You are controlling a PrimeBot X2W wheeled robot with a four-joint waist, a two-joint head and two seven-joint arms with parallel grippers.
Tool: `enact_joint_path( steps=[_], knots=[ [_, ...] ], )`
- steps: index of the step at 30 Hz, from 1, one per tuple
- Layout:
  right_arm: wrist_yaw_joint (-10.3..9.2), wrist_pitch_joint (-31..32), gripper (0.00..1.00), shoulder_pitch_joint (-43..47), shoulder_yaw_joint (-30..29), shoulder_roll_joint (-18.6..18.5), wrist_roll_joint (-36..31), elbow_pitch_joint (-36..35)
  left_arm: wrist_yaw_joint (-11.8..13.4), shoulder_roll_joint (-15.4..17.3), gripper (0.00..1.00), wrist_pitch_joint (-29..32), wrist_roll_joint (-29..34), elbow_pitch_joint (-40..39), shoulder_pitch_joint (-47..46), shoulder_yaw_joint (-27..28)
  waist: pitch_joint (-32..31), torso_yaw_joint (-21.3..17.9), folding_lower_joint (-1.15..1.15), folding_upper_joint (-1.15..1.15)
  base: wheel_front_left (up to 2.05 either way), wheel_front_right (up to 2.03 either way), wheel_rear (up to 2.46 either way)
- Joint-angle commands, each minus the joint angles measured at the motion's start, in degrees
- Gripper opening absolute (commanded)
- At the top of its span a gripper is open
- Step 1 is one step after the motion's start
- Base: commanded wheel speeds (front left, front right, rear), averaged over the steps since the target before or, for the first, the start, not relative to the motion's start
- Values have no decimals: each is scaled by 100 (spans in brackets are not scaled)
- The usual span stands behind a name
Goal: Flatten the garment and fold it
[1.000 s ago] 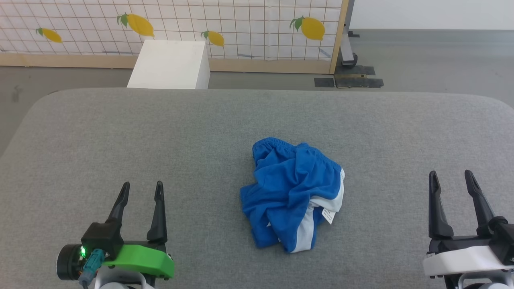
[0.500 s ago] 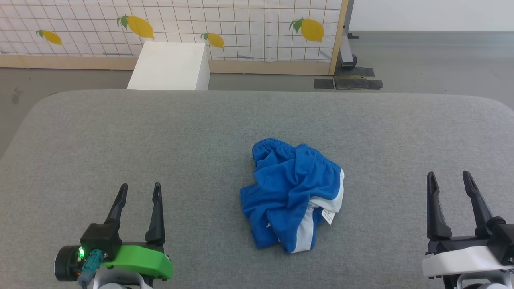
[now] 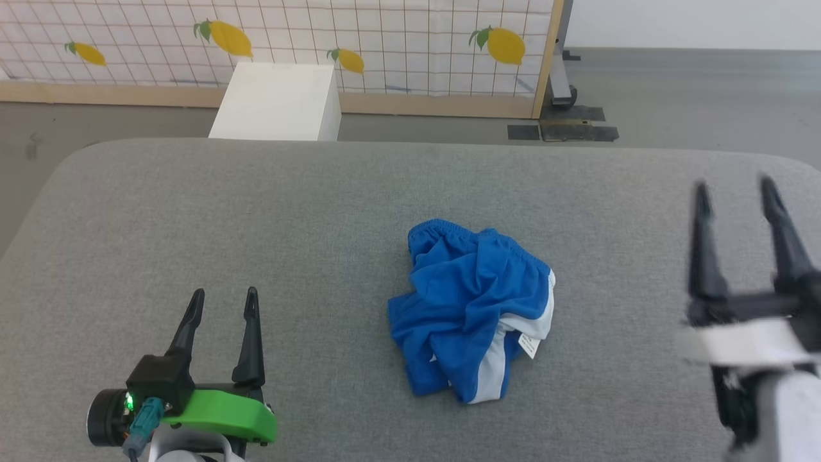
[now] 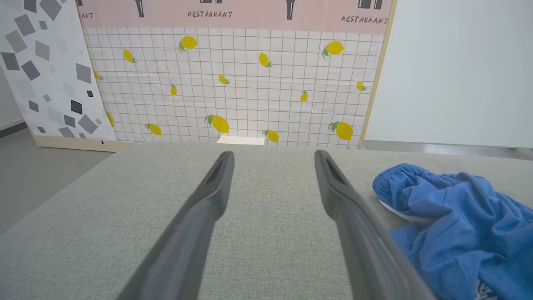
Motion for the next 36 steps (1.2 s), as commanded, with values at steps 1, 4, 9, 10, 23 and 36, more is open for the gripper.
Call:
enact_joint_path(
  steps=[1,4,9,10,23,36],
  knots=[
    [-9,-28,100,-254,176,-12,-156,54,44,-32,100,-20,-33,-37,-37,-3,47,14,0,0,0,0,0],
    [-9,-28,100,-818,693,-366,-234,528,47,-32,100,-20,-48,-46,-47,7,95,41,0,0,0,0,0],
    [-9,634,100,-1738,1809,-1191,164,1846,74,-32,100,-20,-115,-14,-58,-10,136,120,0,0,0,0,0],
    [-9,997,100,-1956,2125,-1391,377,2090,80,-32,100,-20,-129,-12,-64,-29,154,144,0,0,0,0,0],
    [-9,5323,100,-4052,5681,-3107,4180,2754,166,-32,100,-20,-383,-4,-388,-385,704,648,0,0,0,0,0],
    [-9,5864,100,-4734,6932,-3291,5118,3522,309,-32,100,-21,-717,-44,-900,-735,1530,1284,0,0,0,0,0]
  ],
)
